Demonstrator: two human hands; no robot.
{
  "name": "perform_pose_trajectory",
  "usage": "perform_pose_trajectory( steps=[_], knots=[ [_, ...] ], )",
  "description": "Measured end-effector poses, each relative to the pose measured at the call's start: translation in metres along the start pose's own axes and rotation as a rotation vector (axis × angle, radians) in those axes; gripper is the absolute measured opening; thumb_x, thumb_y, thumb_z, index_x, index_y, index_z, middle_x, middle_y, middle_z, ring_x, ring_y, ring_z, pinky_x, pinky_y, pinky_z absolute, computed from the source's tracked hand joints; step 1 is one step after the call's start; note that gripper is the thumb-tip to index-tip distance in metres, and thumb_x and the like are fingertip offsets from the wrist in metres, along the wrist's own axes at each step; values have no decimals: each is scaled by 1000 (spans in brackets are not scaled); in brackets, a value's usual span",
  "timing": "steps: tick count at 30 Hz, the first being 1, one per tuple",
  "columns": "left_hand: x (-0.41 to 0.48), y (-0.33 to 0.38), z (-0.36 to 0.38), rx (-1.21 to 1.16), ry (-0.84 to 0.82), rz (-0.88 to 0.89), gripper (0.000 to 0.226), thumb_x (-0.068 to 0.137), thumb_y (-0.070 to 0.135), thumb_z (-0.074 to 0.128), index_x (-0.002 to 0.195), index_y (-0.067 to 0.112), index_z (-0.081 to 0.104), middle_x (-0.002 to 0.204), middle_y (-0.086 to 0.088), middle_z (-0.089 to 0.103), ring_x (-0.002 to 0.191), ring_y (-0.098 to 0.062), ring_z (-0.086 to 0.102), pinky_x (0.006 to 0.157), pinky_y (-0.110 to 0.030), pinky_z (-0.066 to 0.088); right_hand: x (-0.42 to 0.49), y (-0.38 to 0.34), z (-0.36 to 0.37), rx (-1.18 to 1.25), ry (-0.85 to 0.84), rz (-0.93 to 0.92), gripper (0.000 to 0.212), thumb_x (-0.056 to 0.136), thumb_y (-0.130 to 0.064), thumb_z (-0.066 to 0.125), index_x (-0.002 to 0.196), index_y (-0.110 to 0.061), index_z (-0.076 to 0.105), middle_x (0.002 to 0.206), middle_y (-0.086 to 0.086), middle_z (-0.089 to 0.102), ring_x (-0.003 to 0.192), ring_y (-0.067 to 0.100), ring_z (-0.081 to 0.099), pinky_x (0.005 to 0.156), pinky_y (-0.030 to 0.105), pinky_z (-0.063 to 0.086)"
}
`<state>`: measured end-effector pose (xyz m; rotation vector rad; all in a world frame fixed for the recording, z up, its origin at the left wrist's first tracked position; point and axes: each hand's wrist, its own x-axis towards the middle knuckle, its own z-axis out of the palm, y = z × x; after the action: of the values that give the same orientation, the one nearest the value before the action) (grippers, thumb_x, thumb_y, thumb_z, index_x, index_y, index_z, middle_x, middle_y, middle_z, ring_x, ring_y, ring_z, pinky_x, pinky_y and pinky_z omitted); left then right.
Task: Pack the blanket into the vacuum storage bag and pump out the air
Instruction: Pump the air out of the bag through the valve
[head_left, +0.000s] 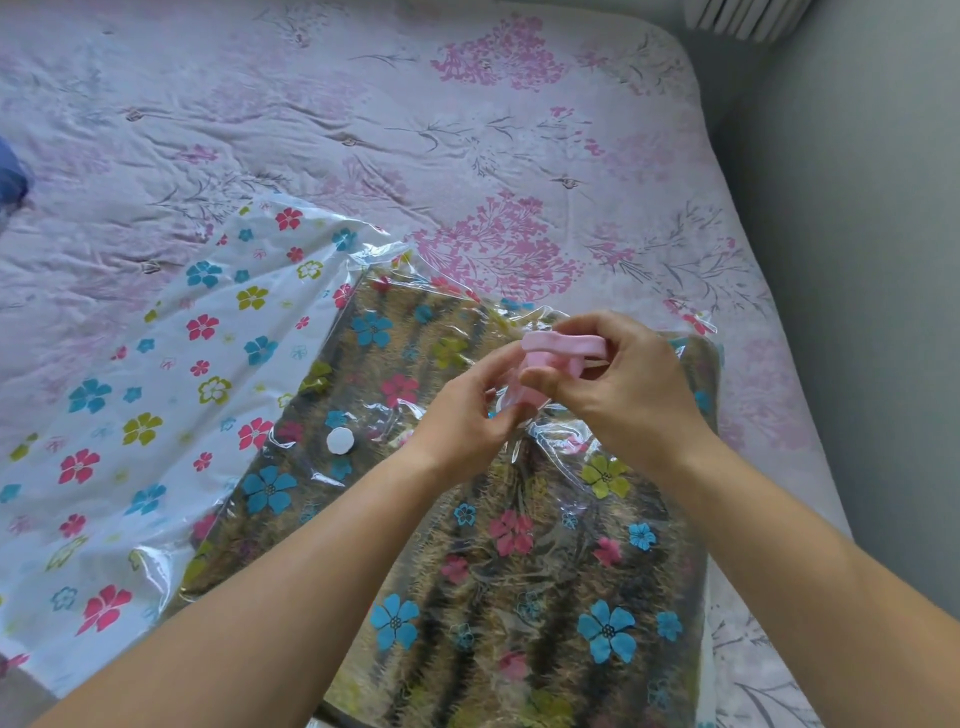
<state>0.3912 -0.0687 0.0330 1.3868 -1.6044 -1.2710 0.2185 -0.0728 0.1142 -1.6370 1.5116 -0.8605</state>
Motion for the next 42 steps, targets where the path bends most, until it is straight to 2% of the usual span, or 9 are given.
perform_pose_trajectory(
  steps=[4,8,13,19,24,28,32,36,42],
  knots=[
    [8,-2,-4,-42,6,32,38,91,15,75,128,20,70,122,9,75,119,-11,69,107,-46,53,5,6,-3,88,-31,2,55,60,-56,90,104,-27,73,92,-6,76,86,11,74,78,37,61],
    [12,-8,-5,-68,83,-7,44,78,20,91,116,19,70,110,3,77,108,-19,72,100,-47,56,9,8,1,228,-122,-71,32,76,-26,89,102,-29,72,99,-8,77,92,7,74,77,18,56],
    [13,-7,-9,-108,-79,35,72,85,8,84,148,22,54,138,8,67,131,-10,61,115,-37,46,17,9,1,274,-176,-48,31,82,-37,83,108,-26,73,107,4,75,100,19,74,87,39,61],
    [19,-5,-11,-25,60,25,42,79,28,90,114,20,67,109,3,75,107,-18,71,99,-49,56,17,12,-3,199,-206,-87,60,69,-46,88,123,-31,67,112,-7,72,105,12,70,89,27,58],
    [16,-5,-7,-60,-61,65,59,90,16,79,143,24,56,131,8,70,125,-10,65,111,-42,50,13,16,6,74,-72,-203,52,78,-30,86,125,-30,64,113,-3,61,102,10,66,85,23,57],
    [18,-7,-5,-6,61,82,45,87,21,82,129,21,66,119,6,73,111,-17,70,100,-46,56,8,19,15,83,-18,-157,71,79,-29,85,141,-25,51,124,0,62,112,14,66,95,35,56],
    [18,-6,0,26,26,80,69,79,27,86,142,25,57,135,4,63,128,-16,60,110,-45,49,6,19,21,129,53,-146,59,74,-24,89,125,-24,60,116,5,67,108,20,67,93,42,56],
    [15,-7,0,-62,19,70,49,87,12,76,134,17,63,122,4,73,116,-15,69,107,-44,52,7,18,15,283,23,-28,79,78,-19,83,145,-21,42,118,2,70,107,14,70,95,39,57],
    [15,-4,7,47,107,41,53,71,46,80,117,24,66,113,1,68,104,-16,65,95,-40,53,8,10,18,266,2,-23,61,75,-12,88,127,-25,60,117,9,67,106,22,69,93,43,58]
  ],
)
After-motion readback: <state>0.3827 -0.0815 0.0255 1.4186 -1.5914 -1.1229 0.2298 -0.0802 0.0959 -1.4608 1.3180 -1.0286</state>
